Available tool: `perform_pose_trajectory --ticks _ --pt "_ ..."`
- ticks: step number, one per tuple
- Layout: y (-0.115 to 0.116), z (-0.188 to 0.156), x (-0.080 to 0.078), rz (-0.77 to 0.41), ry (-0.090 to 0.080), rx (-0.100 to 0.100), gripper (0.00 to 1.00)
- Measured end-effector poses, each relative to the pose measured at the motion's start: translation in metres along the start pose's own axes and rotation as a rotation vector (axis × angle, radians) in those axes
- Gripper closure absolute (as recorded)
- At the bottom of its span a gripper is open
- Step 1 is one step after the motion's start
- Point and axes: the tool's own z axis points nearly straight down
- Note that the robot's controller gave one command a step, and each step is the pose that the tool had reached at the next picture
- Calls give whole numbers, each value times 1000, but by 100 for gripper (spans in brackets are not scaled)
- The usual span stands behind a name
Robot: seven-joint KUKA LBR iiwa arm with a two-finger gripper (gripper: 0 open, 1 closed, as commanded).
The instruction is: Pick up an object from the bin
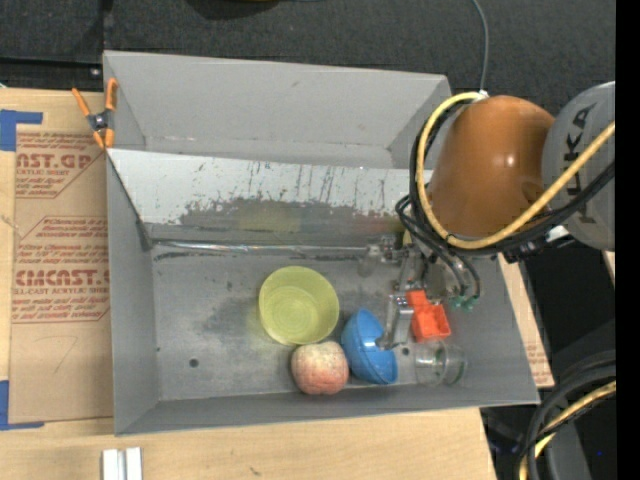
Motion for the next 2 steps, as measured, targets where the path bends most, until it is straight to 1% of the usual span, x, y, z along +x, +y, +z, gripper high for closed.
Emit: perform_pose_trajectory --ticks 1,2 --pt "0 -4 -2 0 -8 0 0" --pt "108 55 -46 266 -4 -2 0"
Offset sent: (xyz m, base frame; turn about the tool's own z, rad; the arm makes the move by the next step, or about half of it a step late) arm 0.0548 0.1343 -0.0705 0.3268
